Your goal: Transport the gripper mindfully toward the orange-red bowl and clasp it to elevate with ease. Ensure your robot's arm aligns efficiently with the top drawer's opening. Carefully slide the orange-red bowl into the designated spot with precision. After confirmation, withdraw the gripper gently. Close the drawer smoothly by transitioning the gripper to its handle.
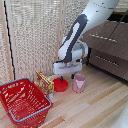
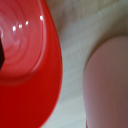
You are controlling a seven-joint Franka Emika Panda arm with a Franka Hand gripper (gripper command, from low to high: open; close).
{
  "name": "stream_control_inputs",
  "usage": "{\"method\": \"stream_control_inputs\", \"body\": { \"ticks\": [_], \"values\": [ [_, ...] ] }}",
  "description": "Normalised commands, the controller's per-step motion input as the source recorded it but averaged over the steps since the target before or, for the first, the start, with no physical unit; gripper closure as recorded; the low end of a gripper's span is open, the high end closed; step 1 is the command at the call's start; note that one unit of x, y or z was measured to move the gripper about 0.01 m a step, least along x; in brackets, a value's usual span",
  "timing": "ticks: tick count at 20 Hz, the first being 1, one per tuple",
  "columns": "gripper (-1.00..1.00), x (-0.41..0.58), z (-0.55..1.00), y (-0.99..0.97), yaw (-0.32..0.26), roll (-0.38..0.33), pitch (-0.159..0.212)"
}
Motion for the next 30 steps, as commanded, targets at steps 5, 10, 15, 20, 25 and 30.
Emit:
{"method": "stream_control_inputs", "body": {
  "ticks": [5,10,15,20,25,30],
  "values": [
    [-1.00,0.063,-0.20,0.11,0.090,-0.148,-0.043],
    [1.00,0.039,-0.18,0.16,0.081,-0.149,0.000],
    [1.00,0.000,-0.02,0.09,0.008,-0.021,0.006],
    [1.00,-0.002,-0.02,0.02,0.007,0.000,0.004],
    [1.00,0.030,0.00,0.00,0.010,0.000,0.000],
    [1.00,0.155,0.04,0.00,0.005,0.000,0.031]
  ]
}}
